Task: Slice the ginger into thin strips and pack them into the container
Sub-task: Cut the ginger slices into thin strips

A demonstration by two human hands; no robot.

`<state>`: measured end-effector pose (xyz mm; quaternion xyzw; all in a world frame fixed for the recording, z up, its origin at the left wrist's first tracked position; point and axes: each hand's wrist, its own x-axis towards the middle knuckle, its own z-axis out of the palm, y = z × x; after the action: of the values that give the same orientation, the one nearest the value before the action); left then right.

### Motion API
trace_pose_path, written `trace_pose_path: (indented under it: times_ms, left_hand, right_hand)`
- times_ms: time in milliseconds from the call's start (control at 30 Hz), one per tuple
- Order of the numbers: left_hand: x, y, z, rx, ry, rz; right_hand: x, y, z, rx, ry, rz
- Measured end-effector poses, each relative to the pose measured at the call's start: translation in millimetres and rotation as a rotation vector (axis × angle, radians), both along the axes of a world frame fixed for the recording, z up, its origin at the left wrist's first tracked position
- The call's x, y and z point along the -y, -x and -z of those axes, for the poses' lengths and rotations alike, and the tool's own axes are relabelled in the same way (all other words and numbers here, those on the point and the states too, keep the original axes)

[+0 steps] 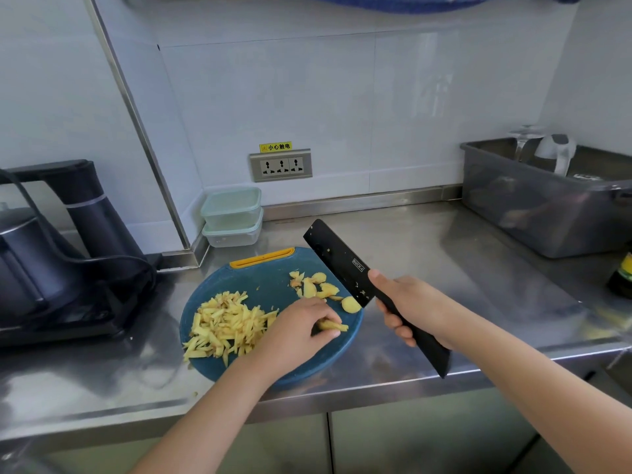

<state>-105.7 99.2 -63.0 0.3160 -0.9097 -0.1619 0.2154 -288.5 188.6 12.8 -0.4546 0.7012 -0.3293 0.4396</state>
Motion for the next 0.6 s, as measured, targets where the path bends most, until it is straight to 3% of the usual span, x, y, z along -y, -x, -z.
trace_pose_path:
  times_ms: [133,400,600]
  left_hand:
    - [2,-3,-9,0.071,-0.056,-0.008]
    - [-5,0,-8,0.118,0.12,-0.006]
    - [9,-58,-24,0.345,0.182,-0.035]
  right_hand:
    - [-3,3,3,-0.008,0.006,-0.008]
    - [-2,6,0,-0.013,0.035,0.0]
    - [-1,15,4,-0.012,0.029,0.027]
